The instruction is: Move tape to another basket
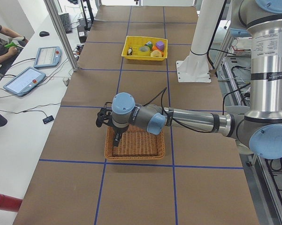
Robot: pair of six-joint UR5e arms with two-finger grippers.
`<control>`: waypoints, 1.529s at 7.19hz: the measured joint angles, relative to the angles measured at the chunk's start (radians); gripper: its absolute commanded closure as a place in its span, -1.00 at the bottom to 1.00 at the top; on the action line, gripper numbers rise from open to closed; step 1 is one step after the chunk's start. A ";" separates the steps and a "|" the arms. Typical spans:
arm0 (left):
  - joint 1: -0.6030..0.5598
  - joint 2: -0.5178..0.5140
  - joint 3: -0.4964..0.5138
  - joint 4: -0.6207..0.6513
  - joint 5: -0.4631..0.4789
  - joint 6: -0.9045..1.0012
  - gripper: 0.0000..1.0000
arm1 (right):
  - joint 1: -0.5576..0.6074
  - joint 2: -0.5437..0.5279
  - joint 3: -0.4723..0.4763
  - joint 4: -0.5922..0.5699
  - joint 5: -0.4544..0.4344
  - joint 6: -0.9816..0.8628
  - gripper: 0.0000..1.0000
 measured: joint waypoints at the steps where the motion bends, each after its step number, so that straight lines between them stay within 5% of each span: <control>1: 0.001 0.002 -0.001 0.003 0.007 0.000 -0.97 | -0.008 0.008 -0.001 -0.015 -0.024 0.000 -1.00; 6: 0.074 -0.087 0.104 0.068 0.156 0.016 -0.97 | -0.045 0.122 0.029 -0.366 -0.079 0.000 -1.00; 11: 0.080 -0.128 0.103 0.219 0.072 0.025 -0.97 | -0.047 0.081 0.097 -0.415 -0.099 0.000 -1.00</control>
